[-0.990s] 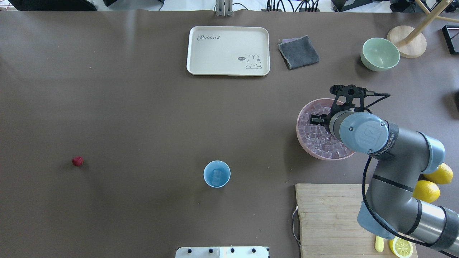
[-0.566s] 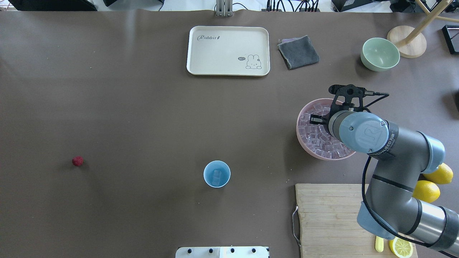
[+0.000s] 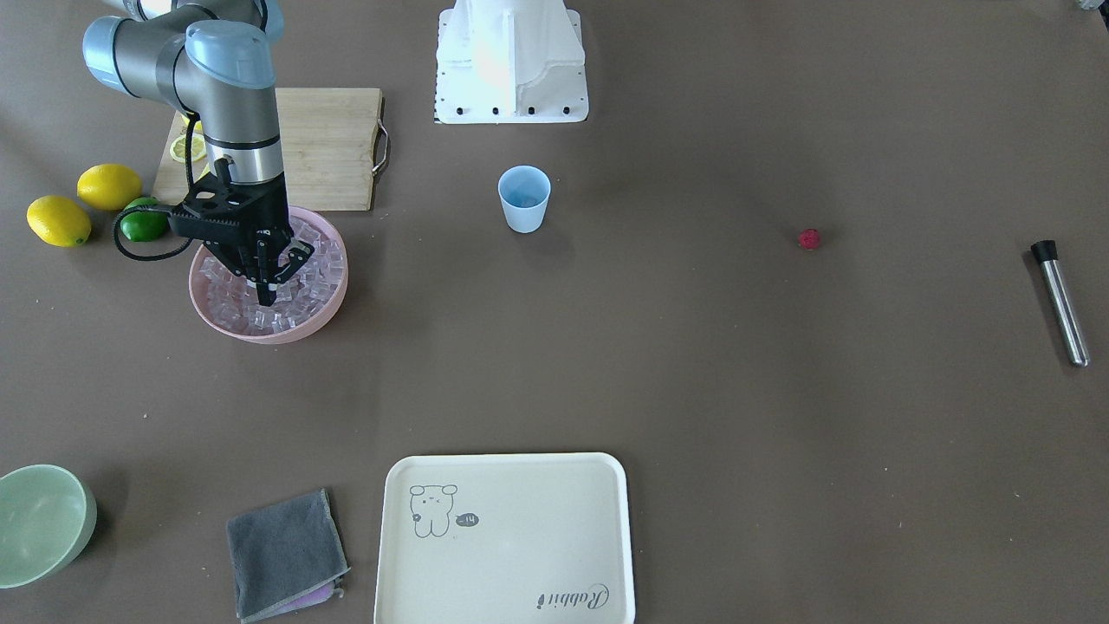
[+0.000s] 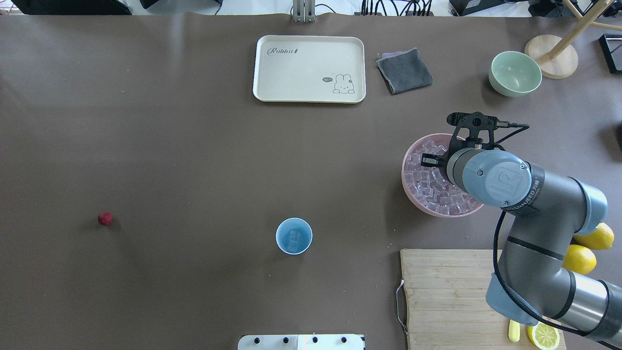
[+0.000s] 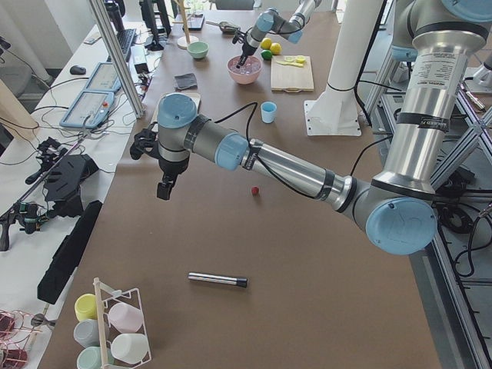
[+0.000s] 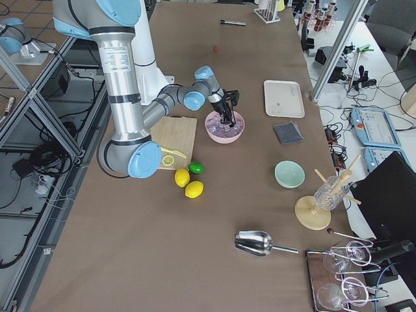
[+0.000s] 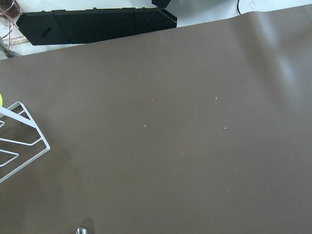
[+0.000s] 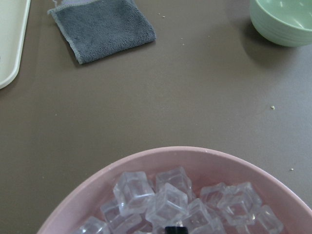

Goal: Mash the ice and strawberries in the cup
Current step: 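Lower the right gripper into the bowl to grasp a third ice cube, then close the right gripper on a clear ice cube in the pink bowl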

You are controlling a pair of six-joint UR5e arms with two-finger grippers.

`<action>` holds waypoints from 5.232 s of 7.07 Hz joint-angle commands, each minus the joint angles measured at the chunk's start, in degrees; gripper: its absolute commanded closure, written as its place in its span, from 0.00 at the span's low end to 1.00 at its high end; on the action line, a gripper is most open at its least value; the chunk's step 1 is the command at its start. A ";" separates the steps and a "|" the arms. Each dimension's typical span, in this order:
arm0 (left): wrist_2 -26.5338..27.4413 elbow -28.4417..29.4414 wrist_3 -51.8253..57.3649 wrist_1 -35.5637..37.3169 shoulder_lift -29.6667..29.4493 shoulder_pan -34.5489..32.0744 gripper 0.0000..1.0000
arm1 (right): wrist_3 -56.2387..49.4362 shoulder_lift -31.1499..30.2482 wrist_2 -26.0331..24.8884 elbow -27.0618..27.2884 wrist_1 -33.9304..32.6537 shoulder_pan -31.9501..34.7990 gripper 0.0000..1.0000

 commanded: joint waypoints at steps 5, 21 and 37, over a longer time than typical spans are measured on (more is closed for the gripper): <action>-0.09 2.44 0.00 -1.49 0.00 0.00 0.01 | -2.61 1.06 -0.93 -0.60 0.14 0.20 0.13; 0.00 5.34 -0.09 -3.25 -1.67 1.06 0.01 | -5.63 1.15 -0.58 -0.08 -0.03 0.82 1.00; 0.00 4.82 -0.18 -5.19 -1.67 1.14 0.01 | -3.87 -2.19 -1.99 0.89 -0.12 -3.93 1.00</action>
